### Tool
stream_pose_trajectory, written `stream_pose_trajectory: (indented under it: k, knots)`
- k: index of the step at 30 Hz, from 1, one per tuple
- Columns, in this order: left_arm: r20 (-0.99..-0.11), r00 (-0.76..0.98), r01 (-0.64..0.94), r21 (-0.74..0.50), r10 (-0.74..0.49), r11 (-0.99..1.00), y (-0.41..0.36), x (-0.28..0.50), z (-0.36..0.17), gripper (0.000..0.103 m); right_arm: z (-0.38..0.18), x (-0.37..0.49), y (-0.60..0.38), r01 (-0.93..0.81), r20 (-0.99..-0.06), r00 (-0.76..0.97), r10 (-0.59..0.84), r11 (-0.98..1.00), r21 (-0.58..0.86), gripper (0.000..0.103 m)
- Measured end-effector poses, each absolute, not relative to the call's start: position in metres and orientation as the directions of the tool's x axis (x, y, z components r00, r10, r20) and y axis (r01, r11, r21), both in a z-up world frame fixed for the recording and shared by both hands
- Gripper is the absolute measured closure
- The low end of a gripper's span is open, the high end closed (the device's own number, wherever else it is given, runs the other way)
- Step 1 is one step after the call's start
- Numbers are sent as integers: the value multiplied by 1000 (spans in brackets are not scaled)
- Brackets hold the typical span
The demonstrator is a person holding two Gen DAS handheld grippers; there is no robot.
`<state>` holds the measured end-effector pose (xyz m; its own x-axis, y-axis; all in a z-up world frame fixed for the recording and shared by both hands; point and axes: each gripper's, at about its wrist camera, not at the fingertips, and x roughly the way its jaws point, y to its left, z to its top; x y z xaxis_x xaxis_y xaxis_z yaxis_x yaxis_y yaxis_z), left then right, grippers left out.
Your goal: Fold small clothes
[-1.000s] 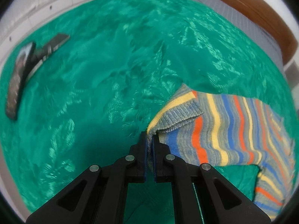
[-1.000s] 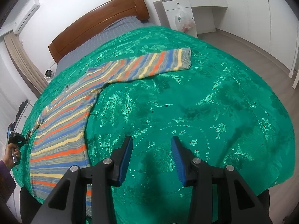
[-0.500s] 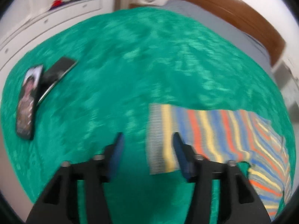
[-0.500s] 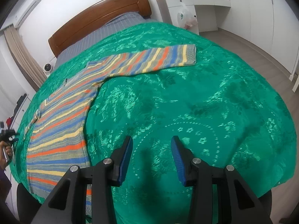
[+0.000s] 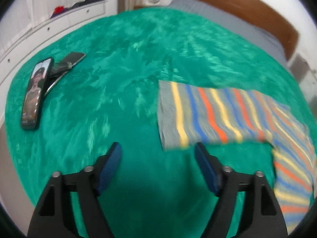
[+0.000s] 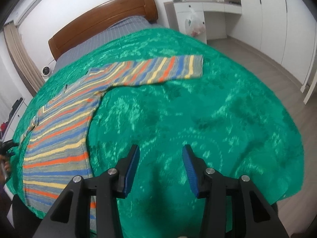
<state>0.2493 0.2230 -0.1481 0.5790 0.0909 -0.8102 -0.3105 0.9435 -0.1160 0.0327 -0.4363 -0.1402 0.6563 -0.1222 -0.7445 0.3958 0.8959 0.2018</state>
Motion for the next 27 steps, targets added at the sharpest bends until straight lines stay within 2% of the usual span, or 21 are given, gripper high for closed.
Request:
stream_pose_trajectory:
  k: [4,6,9,12,15,17,22,27]
  knots:
    - [-794,608,-237,-176,5,955,201,216,-156,13,-136,54,-438,378,-715,687,-129,904,200,54]
    - [-804,594,-201,-169,-17,965,185,214,-172,10,-136,65,-439,372,-688,707,-162,913,167,50]
    - [-800,598,-186,-89,40,979,169,205,-186,6,-143,82,-439,352,-650,725,-227,934,66,45]
    - [-782,619,-166,-47,67,985,160,201,-195,0,-163,90,-442,341,-668,701,-249,940,7,45]
    - [-786,611,-153,1,95,988,156,202,-199,0,-183,93,-455,384,-710,674,-206,918,99,44]
    - [-777,620,-157,5,103,988,154,203,-200,0,-192,92,-462,397,-703,691,-169,901,174,38]
    - [-774,628,-162,-25,84,986,157,201,-200,0,-200,97,-456,372,-700,695,-162,915,157,26]
    - [-771,632,-160,-31,79,987,156,200,-200,0,-202,98,-456,366,-698,698,-161,918,154,24]
